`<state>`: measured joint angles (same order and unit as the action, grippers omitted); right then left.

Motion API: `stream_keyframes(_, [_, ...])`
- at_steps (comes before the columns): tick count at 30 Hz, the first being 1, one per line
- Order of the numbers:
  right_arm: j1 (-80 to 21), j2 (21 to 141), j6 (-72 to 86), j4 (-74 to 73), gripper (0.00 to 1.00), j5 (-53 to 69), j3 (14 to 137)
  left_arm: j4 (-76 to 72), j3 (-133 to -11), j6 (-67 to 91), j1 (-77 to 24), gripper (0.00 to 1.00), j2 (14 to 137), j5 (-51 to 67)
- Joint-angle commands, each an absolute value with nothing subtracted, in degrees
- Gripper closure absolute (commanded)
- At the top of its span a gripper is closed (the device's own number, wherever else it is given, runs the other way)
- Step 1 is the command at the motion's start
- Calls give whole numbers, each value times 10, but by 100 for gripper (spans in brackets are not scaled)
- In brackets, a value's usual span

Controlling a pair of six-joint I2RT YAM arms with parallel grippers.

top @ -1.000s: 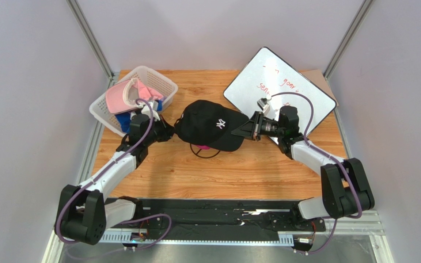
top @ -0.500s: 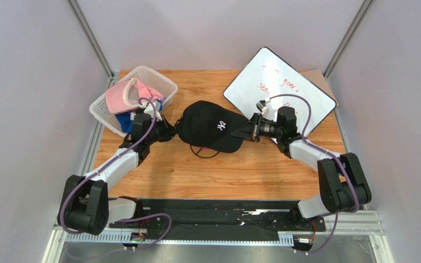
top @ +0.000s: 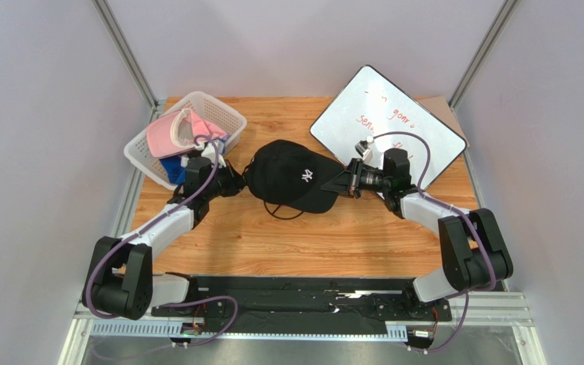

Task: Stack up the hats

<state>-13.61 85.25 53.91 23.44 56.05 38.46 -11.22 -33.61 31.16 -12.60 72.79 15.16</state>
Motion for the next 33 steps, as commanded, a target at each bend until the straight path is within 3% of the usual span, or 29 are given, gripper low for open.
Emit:
stream_keyframes(1, [-119, 868, 494, 146, 100, 493, 386, -105, -343, 299, -114, 100, 740, 123])
stream_keyframes(3, [-119, 871, 462, 109, 100, 489, 393, -106, -343, 298, -114, 100, 741, 126])
stream_keyframes(6, [-117, 871, 474, 135, 89, 499, 384, -112, -342, 299, -114, 100, 739, 132])
stream_keyframes(9, [-117, 864, 479, 145, 73, 492, 384, -116, -344, 300, -114, 100, 737, 144])
stream_keyframes(10, [-117, 860, 478, 143, 61, 487, 386, -116, -346, 300, -114, 100, 737, 147])
stream_keyframes(12, [-116, 860, 476, 142, 56, 488, 392, -116, -347, 298, -114, 100, 734, 151])
stream_keyframes(13, [-116, 858, 476, 142, 46, 490, 394, -115, -346, 297, -114, 100, 733, 152])
stream_keyframes(16, [-115, 852, 472, 139, 27, 485, 397, -117, -347, 297, -114, 100, 732, 154])
stream_keyframes(19, [-112, 842, 454, 115, 18, 476, 403, -119, -346, 297, -114, 100, 733, 157])
stream_keyframes(23, [-102, 810, 399, 22, 10, 420, 414, -120, -345, 298, -114, 100, 732, 161])
stream_keyframes(28, [-97, 707, 327, -82, 9, 285, 433, -120, -346, 301, -114, 100, 726, 167])
stream_keyframes(33, [-97, 633, 293, -146, 9, 259, 463, -107, -348, 306, -114, 100, 709, 166])
